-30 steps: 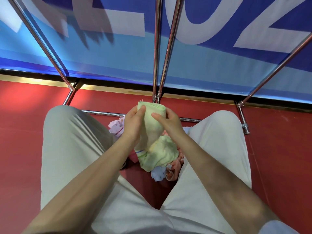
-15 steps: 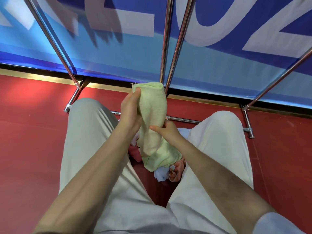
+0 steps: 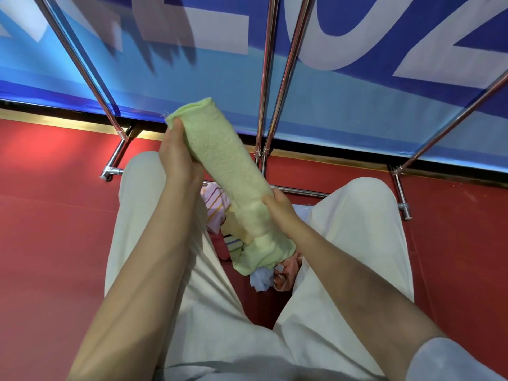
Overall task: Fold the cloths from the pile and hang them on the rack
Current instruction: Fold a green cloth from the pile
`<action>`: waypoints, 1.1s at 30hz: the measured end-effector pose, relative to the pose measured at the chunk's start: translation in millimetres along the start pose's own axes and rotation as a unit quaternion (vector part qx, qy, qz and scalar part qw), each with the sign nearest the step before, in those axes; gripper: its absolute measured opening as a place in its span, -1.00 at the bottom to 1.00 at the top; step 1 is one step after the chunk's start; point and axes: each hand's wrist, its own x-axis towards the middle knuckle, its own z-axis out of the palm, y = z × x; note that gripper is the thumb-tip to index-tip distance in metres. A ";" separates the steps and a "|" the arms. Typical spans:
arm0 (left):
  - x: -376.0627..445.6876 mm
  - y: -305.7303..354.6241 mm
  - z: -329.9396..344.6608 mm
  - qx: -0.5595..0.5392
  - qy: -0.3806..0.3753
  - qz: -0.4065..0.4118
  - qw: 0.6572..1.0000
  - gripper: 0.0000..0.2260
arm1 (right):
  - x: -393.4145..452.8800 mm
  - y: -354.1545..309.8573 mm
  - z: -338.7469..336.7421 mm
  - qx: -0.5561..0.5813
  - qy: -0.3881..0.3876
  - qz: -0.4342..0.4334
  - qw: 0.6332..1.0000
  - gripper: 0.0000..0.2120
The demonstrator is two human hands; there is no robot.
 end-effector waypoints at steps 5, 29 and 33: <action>7.4 0.0 -1.6 -0.007 0.023 0.042 0.999 -0.87 | -7.4 -5.3 -9.1 -0.005 0.064 -0.096 0.993 -0.86; 90.7 170.8 141.1 0.033 0.057 0.038 0.997 -0.86 | 39.7 -288.0 -54.7 -0.069 0.076 -0.276 0.956 -0.74; 110.4 207.5 156.7 0.127 0.067 0.079 0.986 -0.72 | 43.5 -366.8 -73.3 -0.153 0.093 -0.328 0.928 -0.71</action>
